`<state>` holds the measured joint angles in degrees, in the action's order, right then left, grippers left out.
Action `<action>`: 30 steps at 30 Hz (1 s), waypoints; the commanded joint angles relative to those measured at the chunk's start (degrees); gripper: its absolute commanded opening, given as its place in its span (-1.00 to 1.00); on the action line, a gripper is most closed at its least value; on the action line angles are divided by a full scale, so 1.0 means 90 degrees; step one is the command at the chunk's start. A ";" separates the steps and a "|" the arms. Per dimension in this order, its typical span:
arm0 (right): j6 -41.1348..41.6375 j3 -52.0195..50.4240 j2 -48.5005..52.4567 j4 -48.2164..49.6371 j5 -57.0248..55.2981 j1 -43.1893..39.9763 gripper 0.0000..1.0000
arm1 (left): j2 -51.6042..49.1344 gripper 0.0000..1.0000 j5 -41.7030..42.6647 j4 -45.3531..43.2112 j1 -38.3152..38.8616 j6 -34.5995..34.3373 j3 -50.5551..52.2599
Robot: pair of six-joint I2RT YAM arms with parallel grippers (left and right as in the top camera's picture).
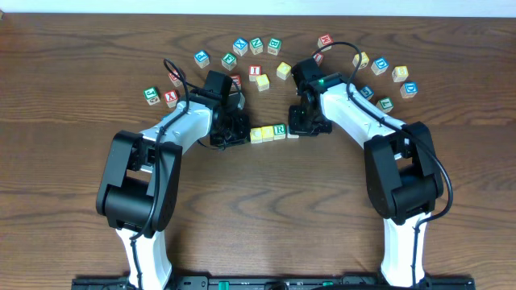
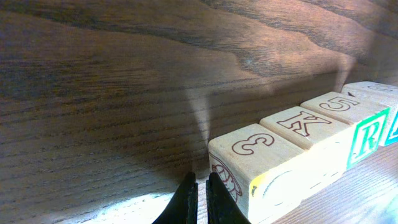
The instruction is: Spell out CORL
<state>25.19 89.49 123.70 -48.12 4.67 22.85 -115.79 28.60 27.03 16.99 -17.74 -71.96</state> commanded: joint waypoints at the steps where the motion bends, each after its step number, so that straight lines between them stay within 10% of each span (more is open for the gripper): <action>1: -0.0100 -0.0046 0.0024 0.0114 0.0058 0.0056 -0.94 | -0.0112 -0.85 0.0058 0.0027 0.0010 0.0129 0.0036; 30: -0.0568 -0.0046 0.0024 0.0216 0.0182 0.0053 -0.98 | -0.0112 -0.85 -0.0109 -0.0136 0.0007 0.0537 -0.0053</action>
<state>20.60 89.49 123.70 -46.19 6.04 22.85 -115.79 28.16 25.69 16.99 -14.09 -71.96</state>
